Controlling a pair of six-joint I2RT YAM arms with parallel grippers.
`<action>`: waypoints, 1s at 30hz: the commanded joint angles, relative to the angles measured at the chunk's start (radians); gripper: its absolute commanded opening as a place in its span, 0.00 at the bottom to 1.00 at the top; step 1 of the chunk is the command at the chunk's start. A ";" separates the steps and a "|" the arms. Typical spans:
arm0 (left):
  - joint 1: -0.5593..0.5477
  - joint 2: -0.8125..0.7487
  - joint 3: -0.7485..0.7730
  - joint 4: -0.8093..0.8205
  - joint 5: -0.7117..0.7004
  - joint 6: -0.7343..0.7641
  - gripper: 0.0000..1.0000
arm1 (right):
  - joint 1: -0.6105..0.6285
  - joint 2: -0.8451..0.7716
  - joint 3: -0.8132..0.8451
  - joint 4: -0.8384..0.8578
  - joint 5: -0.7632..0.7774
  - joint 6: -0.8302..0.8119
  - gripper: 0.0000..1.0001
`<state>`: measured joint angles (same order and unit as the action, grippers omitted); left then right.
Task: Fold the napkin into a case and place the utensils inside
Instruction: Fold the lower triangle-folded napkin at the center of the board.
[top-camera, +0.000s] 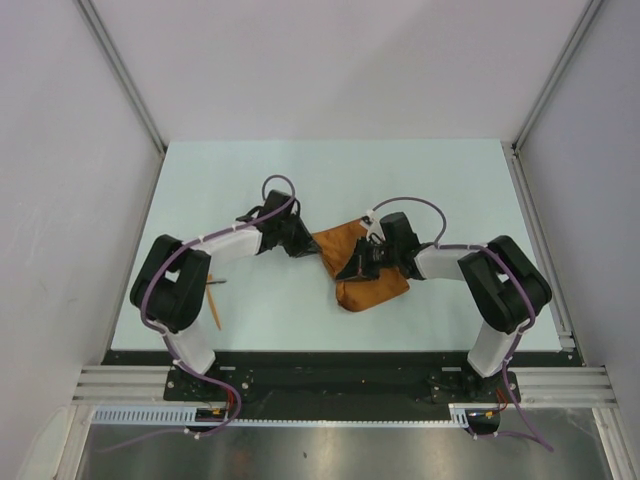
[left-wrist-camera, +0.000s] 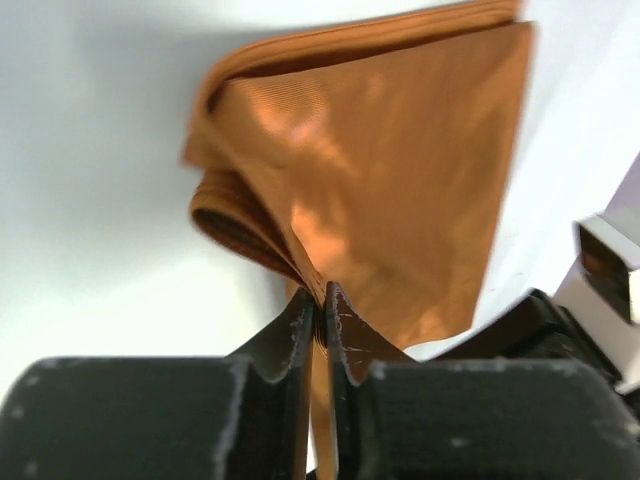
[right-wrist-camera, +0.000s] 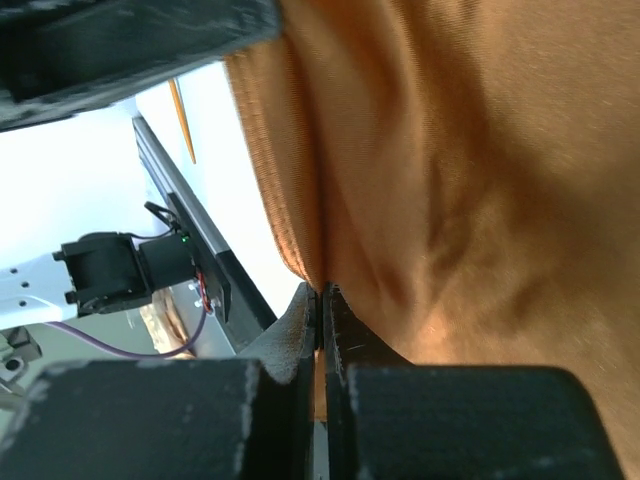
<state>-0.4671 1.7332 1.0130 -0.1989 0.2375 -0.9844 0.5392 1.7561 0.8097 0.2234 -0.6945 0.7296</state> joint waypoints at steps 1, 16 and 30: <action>-0.050 0.031 0.142 -0.058 -0.075 0.047 0.10 | -0.030 -0.050 -0.017 0.010 -0.040 0.005 0.00; -0.143 0.204 0.389 -0.142 -0.184 0.029 0.08 | -0.151 -0.023 -0.061 -0.065 -0.085 -0.087 0.00; -0.182 0.315 0.503 -0.171 -0.221 0.027 0.09 | -0.185 0.020 -0.011 -0.183 -0.073 -0.193 0.00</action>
<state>-0.6479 2.0338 1.4559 -0.3851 0.0711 -0.9516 0.3561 1.7550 0.7685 0.1188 -0.7525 0.5907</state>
